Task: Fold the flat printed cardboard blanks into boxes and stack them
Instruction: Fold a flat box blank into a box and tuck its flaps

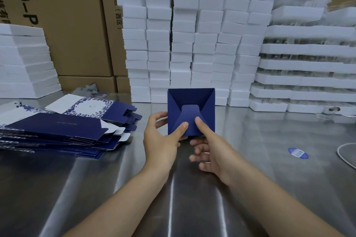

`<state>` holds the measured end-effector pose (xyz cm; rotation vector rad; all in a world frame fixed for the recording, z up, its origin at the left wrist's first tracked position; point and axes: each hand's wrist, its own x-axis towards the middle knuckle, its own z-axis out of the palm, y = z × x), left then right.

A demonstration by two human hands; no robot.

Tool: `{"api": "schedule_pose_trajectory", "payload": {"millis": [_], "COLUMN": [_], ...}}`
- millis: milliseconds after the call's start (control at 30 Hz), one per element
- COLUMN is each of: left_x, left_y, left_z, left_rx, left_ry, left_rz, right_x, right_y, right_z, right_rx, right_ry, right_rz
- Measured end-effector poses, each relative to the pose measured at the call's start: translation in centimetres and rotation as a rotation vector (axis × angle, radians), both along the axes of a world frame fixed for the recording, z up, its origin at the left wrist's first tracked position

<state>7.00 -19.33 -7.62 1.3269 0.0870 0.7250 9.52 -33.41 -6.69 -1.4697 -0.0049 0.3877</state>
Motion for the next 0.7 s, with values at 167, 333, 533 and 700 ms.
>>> {"api": "schedule_pose_trajectory", "payload": {"millis": [167,333,533,700], "left_x": [-0.1,0.0,-0.2,-0.3], "left_y": [-0.4,-0.7,-1.0,-1.2], "left_z": [0.1,-0.1,0.1,0.4], "left_rx": [0.092,0.09,-0.118,-0.061], "left_ry": [-0.01,0.01,0.312,0.364], "left_rz": [0.011,0.009,-0.192,-0.28], "right_x": [-0.5,-0.7,-0.6,-0.8], "right_y": [1.0,1.3,1.3,1.4], "right_z": [-0.5,-0.4,-0.1,0.3], "right_rx": [0.165,0.173,0.149,0.119], "right_ry": [-0.001,-0.033,-0.103,-0.144], "right_rz": [-0.075,-0.149,-0.22,-0.235]}}
